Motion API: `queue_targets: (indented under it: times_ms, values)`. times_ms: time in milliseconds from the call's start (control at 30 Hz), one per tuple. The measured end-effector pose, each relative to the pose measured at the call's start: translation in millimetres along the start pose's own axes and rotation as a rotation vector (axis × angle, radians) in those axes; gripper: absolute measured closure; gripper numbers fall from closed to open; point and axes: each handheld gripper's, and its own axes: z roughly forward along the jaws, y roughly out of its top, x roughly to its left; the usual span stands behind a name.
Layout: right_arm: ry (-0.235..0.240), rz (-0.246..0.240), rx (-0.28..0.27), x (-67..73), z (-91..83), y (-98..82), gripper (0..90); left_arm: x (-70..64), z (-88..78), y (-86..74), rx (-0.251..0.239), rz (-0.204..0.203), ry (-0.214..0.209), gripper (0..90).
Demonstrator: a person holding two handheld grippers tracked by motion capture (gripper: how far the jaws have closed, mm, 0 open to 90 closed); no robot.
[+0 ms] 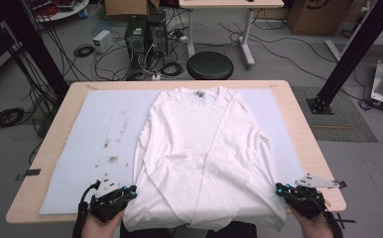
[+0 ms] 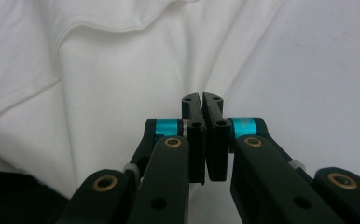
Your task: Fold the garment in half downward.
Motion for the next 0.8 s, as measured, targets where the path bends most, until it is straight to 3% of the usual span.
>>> queue_targets:
  times_ms: [133, 267, 367, 500, 600, 633, 733, 800]
  values:
    - [0.047, 0.013, -0.026, -1.0, -20.0, -12.2, 89.1, -2.6, -11.3, -6.7, 0.007, -0.001, -0.037, 87.1]
    - [0.081, -0.003, -0.028, 4.4, -37.5, -27.7, 89.0, -8.8, -31.3, -19.4, 0.006, 0.007, -0.088, 87.1]
    - [0.106, -0.002, -0.036, 6.4, -47.8, -32.2, 88.7, -11.7, -38.4, -20.2, 0.006, 0.021, -0.096, 87.0]
    - [0.092, 0.005, -0.06, 6.8, -49.1, -26.8, 78.5, -7.5, -36.3, -10.6, -0.026, 0.02, -0.058, 80.2]
    - [0.048, 0.031, -0.062, 3.4, -36.4, -16.2, 66.2, -2.4, -30.2, -2.5, -0.038, -0.011, -0.023, 63.8]
    - [0.023, 0.044, -0.051, 1.6, -29.8, -12.0, 61.1, 3.4, -21.0, 4.8, -0.044, -0.053, 0.001, 61.0]
    - [-0.019, 0.08, -0.024, -4.5, -7.9, -1.8, 55.8, 9.7, -3.7, 11.1, -0.012, -0.084, 0.059, 52.8]
    - [-0.038, 0.085, -0.006, -7.3, 4.4, 1.6, 55.9, 11.5, 5.6, 9.5, 0.019, -0.104, 0.075, 51.6]
